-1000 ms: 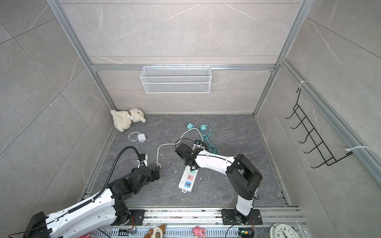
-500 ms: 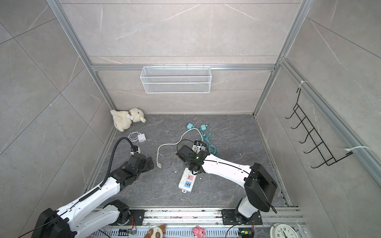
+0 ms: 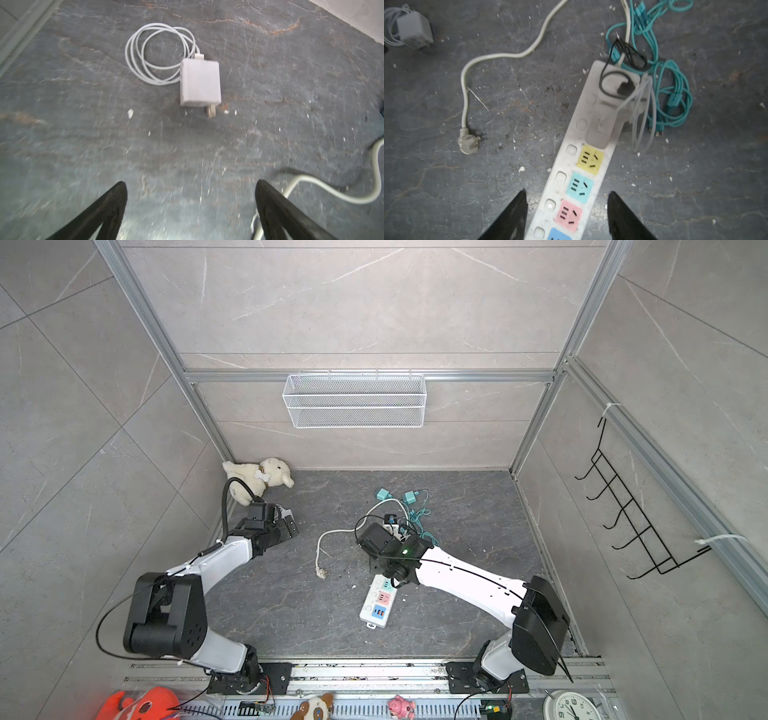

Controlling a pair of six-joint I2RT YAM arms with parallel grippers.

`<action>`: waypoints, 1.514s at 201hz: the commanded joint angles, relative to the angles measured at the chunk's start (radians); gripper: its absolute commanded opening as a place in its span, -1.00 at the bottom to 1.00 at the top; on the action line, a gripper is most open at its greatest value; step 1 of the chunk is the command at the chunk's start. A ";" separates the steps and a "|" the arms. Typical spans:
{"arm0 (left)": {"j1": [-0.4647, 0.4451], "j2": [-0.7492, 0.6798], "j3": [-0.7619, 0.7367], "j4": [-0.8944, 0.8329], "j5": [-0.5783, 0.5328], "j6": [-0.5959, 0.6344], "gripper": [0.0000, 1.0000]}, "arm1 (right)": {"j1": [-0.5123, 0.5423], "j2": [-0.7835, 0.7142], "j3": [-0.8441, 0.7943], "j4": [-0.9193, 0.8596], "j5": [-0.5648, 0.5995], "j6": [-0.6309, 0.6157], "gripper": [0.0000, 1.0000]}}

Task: Insert the plug
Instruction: 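Move left gripper to small white charger by rabbit while right lifts away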

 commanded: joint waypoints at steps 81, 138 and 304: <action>0.026 0.317 0.322 -0.135 0.047 -0.028 0.74 | -0.234 0.142 0.183 0.051 -0.301 -0.279 0.28; 0.026 0.386 0.371 -0.153 0.027 -0.039 0.74 | -0.256 0.171 0.155 0.093 -0.371 -0.301 0.28; 0.028 0.508 0.497 -0.225 0.013 -0.008 0.57 | -0.256 0.158 0.094 0.140 -0.402 -0.288 0.29</action>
